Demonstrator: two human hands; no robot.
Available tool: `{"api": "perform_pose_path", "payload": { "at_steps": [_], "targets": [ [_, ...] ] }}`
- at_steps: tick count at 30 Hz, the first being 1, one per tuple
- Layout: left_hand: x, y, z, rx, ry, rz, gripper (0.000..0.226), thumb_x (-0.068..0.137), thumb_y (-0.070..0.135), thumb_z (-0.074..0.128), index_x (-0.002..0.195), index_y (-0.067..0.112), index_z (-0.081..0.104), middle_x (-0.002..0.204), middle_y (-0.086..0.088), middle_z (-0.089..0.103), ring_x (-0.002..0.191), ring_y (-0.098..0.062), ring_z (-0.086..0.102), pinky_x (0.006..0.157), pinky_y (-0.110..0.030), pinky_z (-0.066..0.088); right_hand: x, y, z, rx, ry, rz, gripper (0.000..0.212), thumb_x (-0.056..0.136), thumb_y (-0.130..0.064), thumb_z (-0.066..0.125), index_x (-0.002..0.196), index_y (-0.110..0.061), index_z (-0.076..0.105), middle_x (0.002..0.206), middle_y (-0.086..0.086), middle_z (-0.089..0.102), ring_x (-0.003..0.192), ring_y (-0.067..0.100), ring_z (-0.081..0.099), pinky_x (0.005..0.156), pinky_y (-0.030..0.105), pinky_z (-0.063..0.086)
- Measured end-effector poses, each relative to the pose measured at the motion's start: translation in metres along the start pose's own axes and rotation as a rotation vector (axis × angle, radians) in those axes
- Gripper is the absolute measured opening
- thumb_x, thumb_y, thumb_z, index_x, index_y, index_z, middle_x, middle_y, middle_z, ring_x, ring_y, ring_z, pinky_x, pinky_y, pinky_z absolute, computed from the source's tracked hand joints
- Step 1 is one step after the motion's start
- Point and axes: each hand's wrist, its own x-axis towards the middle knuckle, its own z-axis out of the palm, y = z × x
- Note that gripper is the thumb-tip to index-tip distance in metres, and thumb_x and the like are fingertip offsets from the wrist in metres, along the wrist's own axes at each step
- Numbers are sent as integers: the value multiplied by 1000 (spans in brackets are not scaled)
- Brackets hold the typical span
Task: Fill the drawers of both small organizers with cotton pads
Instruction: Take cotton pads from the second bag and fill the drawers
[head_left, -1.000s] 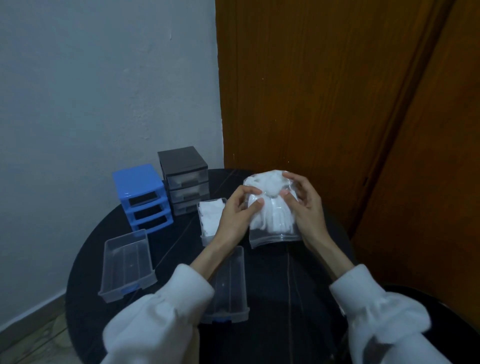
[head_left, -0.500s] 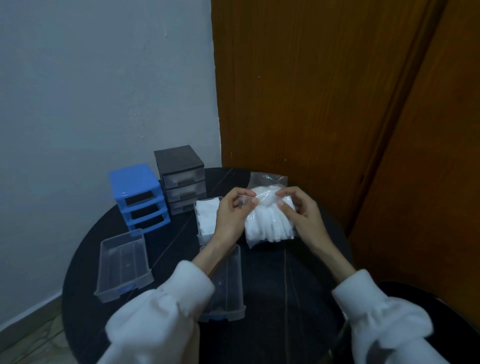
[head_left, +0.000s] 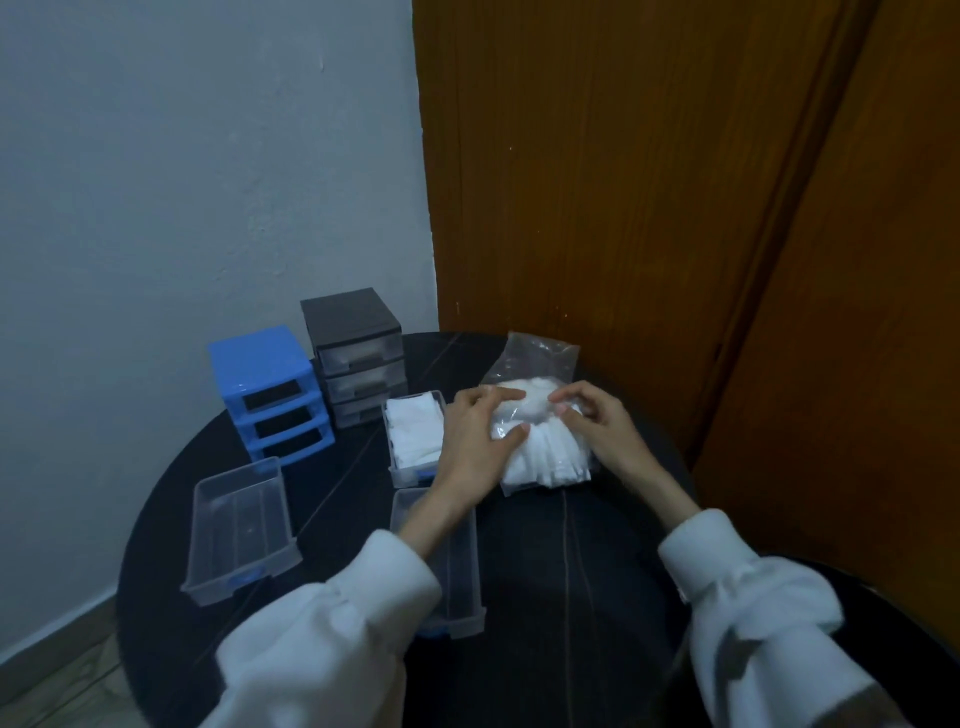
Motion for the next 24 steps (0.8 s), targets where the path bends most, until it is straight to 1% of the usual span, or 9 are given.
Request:
{"api": "perform_pose_path", "payload": {
  "at_steps": [2,5,7,8,10,13,16,19,24],
  "targets": [
    [-3,5,1,103,-65,120,32,89,23,60,121,25,59,136,-3,42,128,-17,34,106,-26,24,-2,2,-2,-37,-9,-6,15,93,-15,54,91,-26,63,103,-5,61,101,17,58,81,29,48],
    [-7,7,5,350,-132,199,32,93,33,53,125,29,57,148,0,33,139,-18,22,117,-46,6,-8,7,-9,-104,-21,-14,17,94,-13,52,93,-25,65,106,-6,60,106,14,53,89,29,44],
    [-9,8,9,502,-123,197,30,94,37,50,121,30,60,151,4,28,142,-15,14,113,-49,-11,-13,9,-12,-173,-70,-7,17,92,-15,56,92,-29,66,105,-6,58,106,11,50,87,24,40],
    [-9,8,10,537,-117,212,29,93,38,50,118,28,62,149,5,30,141,-14,15,113,-47,-11,-16,11,-13,-229,-94,-12,17,91,-15,58,91,-30,66,104,-6,57,106,10,48,85,19,38],
    [-11,11,12,502,-158,266,30,93,33,52,121,25,60,141,3,42,134,-16,30,115,-41,6,-18,14,-13,-312,-107,-15,16,89,-15,60,94,-29,67,106,-3,57,108,10,46,83,16,34],
    [-14,12,14,227,-298,290,36,92,13,52,127,23,56,122,-1,53,114,-17,49,100,-32,38,-26,12,-16,-309,-12,-6,17,90,-15,60,100,-27,67,111,-1,52,105,6,45,81,10,33],
    [-16,14,17,142,-348,306,32,94,6,46,121,16,60,122,-1,54,112,-13,51,98,-27,39,-42,7,-26,-283,111,-60,20,90,-8,57,94,-26,65,101,-4,58,95,5,53,75,6,38],
    [-17,15,21,139,-370,278,27,96,23,48,118,16,61,121,1,57,111,-11,51,98,-30,40,-61,-1,-35,-244,117,-67,22,89,-4,55,87,-25,63,89,-12,61,86,5,56,72,9,41],
    [-20,14,28,149,-357,246,47,82,49,63,117,18,60,111,3,57,101,-11,53,88,-27,42,-90,-12,-37,-149,113,-89,14,83,1,61,83,-13,64,77,-2,62,72,6,56,65,15,43]
  ]
}}
